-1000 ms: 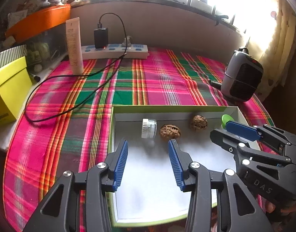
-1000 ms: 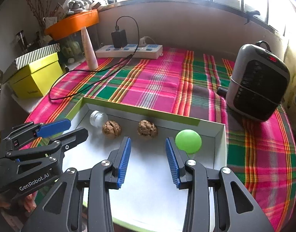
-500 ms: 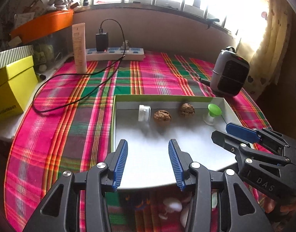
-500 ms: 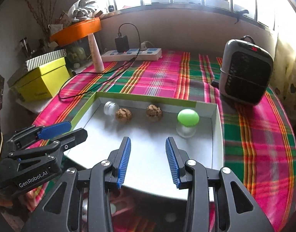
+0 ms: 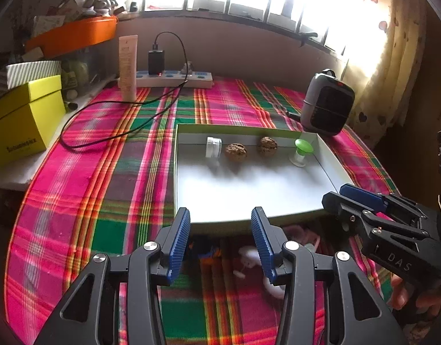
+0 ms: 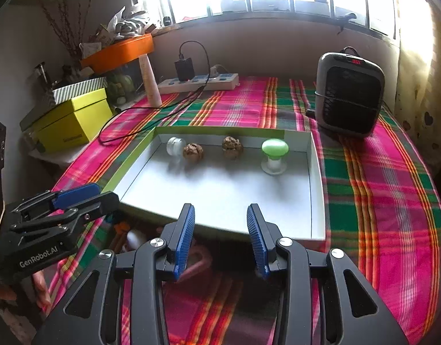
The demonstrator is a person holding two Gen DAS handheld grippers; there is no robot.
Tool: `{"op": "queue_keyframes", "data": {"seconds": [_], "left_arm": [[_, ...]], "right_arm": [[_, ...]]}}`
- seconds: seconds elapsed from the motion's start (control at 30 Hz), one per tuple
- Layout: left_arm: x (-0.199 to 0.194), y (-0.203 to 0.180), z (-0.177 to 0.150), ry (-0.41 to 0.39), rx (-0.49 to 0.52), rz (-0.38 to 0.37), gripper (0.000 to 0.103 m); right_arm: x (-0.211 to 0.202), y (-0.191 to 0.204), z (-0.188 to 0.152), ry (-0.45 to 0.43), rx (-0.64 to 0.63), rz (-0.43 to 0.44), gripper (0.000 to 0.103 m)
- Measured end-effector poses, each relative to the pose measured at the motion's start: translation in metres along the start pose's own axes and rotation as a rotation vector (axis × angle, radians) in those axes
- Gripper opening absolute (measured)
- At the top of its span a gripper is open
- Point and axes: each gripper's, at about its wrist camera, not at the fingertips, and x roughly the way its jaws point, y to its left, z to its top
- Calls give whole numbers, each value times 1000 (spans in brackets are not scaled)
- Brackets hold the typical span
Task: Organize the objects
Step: 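Withdraw both grippers from the tray toward the remaining objects, then close the left gripper on the blue rope toy while the right gripper moves to the white face toy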
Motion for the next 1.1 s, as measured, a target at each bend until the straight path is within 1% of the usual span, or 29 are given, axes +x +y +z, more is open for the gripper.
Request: {"op": "queue_keyframes", "data": {"seconds": [0.1,0.13,0.17,0.23,0.43,0.6,0.8,0.93,1.1], "left_arm": [[-3,3,-6,6,-8,-9,43],[-4,4,-9,8,-12,-12,43],[-4,5,-12,12,-12,-17,43],[-5,8,-17,19,-18,-23,43],[-3,13,-33,51,-26,-39,44],[2,14,-40,77,-23,-45,45],[7,17,-41,84,-23,-41,45],[14,22,-39,92,-45,-21,45],[20,26,-34,90,-51,-19,45]], "right_arm": [[-4,0,-6,-1,3,3,40],[-5,0,-9,-2,4,4,42],[-6,1,-11,-1,6,4,46],[-7,1,-16,1,11,2,50],[-12,6,-31,13,0,12,50],[-17,11,-45,12,-17,33,50],[-16,15,-55,34,-28,47,50],[-15,18,-57,39,-32,53,50],[-13,22,-57,46,-45,58,50]]}}
